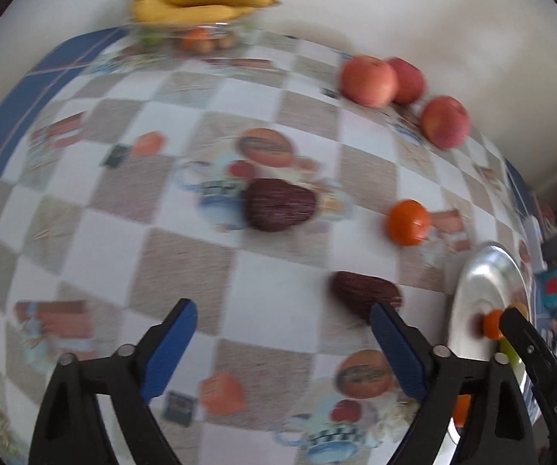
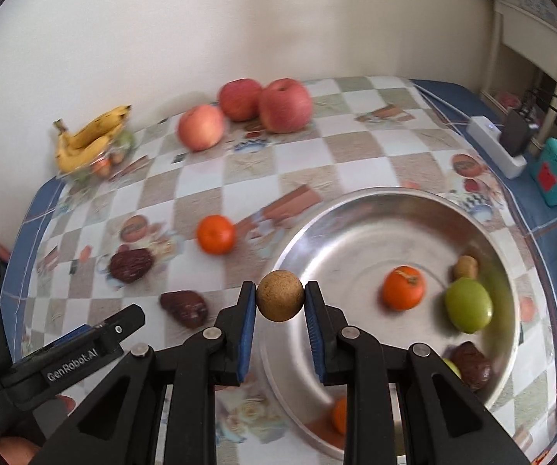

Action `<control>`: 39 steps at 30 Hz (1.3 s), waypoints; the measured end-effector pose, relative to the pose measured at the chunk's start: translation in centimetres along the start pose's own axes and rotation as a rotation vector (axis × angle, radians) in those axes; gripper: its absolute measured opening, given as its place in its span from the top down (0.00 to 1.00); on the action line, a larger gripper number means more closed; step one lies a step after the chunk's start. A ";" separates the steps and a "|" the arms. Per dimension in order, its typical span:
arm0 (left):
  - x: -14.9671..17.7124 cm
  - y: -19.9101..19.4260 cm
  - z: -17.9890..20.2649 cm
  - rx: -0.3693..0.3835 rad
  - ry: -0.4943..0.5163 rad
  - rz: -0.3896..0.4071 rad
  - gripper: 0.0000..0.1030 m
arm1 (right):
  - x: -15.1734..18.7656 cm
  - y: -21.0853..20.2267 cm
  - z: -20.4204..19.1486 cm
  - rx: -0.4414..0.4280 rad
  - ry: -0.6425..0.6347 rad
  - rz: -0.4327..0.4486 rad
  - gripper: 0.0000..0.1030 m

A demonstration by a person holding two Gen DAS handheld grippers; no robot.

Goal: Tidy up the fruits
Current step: 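Grasp a small brown kiwi with the right tool while the left tool grasps a dried date, then carry the kiwi and date over the basin and open both tools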

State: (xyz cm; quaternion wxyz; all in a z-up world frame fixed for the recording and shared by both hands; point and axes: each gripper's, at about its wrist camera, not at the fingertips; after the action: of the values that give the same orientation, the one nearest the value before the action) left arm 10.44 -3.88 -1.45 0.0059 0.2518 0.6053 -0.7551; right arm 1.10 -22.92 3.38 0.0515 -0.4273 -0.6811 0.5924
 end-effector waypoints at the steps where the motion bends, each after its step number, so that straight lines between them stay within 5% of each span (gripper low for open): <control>1: -0.3 0.2 0.3 0.004 0.014 -0.002 0.13 | -0.2 0.1 0.4 -0.001 0.013 -0.003 0.74; 13: -1.6 3.0 4.3 0.039 0.144 -0.002 0.28 | -0.9 1.1 2.2 0.002 0.065 -0.035 0.74; 15: -1.5 3.3 4.4 0.052 0.137 -0.004 0.43 | -1.0 1.1 2.2 0.002 0.066 -0.037 0.74; 26: -2.0 0.9 4.6 0.112 0.100 0.041 0.43 | -1.5 1.1 3.7 0.020 0.110 -0.038 0.74; 39: -2.0 -1.1 9.9 0.185 0.217 0.060 0.43 | -2.3 0.4 7.3 0.071 0.166 -0.012 0.74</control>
State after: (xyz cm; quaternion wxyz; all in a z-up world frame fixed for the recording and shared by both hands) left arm 8.10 -13.28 1.69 -0.0604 0.3493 0.5226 -0.7754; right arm -1.46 -30.02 1.96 0.1264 -0.4689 -0.6557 0.5781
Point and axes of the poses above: each gripper's, at about its wrist camera, not at the fingertips, and y roughly the way its jaws point, z to its right, x to its underside, and after that the axes turned 14 degrees about y, right-handed
